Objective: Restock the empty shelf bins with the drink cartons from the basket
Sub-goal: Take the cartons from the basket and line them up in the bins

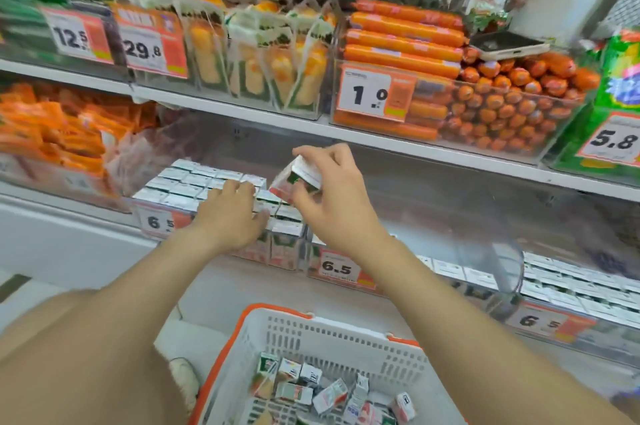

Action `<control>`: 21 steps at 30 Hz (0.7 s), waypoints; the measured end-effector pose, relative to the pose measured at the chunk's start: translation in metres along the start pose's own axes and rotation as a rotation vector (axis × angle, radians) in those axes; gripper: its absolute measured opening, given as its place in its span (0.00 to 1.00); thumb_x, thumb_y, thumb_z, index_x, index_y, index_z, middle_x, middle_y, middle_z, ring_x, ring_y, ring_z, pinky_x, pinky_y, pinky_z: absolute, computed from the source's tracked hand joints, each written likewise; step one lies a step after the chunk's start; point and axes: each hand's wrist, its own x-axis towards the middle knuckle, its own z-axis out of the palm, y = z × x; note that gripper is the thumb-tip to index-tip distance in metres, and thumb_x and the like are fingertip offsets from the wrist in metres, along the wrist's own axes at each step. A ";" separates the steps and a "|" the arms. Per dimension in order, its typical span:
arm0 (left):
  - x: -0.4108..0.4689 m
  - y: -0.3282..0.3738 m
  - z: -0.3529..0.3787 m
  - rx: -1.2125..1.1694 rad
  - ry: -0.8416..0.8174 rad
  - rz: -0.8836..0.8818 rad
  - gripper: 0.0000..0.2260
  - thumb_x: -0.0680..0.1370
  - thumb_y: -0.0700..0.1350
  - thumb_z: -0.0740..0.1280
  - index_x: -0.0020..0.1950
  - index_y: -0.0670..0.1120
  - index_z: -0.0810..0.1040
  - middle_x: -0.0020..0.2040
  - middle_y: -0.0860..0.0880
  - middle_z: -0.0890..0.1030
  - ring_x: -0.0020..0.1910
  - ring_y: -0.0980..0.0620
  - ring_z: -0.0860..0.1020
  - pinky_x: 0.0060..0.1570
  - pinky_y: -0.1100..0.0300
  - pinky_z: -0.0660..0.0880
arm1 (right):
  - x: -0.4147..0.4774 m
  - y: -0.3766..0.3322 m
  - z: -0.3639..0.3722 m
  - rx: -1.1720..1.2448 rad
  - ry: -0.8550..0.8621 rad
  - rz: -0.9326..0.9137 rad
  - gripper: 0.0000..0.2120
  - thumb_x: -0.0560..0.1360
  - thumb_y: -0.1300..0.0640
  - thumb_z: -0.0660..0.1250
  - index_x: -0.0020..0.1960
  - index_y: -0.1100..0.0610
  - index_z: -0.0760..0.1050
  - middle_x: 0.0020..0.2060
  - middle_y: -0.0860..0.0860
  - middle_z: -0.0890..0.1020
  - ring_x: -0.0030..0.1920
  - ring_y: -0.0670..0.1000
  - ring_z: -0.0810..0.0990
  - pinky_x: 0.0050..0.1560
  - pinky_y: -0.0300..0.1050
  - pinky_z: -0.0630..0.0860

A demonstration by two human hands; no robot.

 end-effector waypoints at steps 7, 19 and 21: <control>0.010 -0.013 0.000 0.174 -0.242 0.027 0.36 0.82 0.72 0.49 0.80 0.49 0.61 0.80 0.42 0.60 0.76 0.34 0.62 0.73 0.37 0.64 | 0.066 0.025 0.060 -0.568 -0.256 -0.147 0.19 0.81 0.63 0.66 0.71 0.60 0.69 0.63 0.58 0.72 0.54 0.64 0.77 0.52 0.57 0.75; 0.006 -0.015 0.000 0.167 -0.270 0.074 0.33 0.84 0.68 0.48 0.83 0.48 0.59 0.83 0.41 0.56 0.80 0.36 0.57 0.77 0.36 0.57 | 0.118 0.052 0.097 -0.572 -0.752 0.225 0.05 0.80 0.62 0.58 0.54 0.58 0.69 0.57 0.58 0.75 0.54 0.62 0.76 0.48 0.50 0.72; 0.004 -0.013 -0.004 0.176 -0.259 0.073 0.32 0.84 0.68 0.50 0.80 0.49 0.63 0.80 0.41 0.63 0.77 0.37 0.63 0.75 0.36 0.61 | 0.116 0.048 0.096 -0.602 -0.809 0.217 0.02 0.80 0.62 0.58 0.52 0.57 0.67 0.54 0.57 0.75 0.52 0.61 0.76 0.46 0.50 0.72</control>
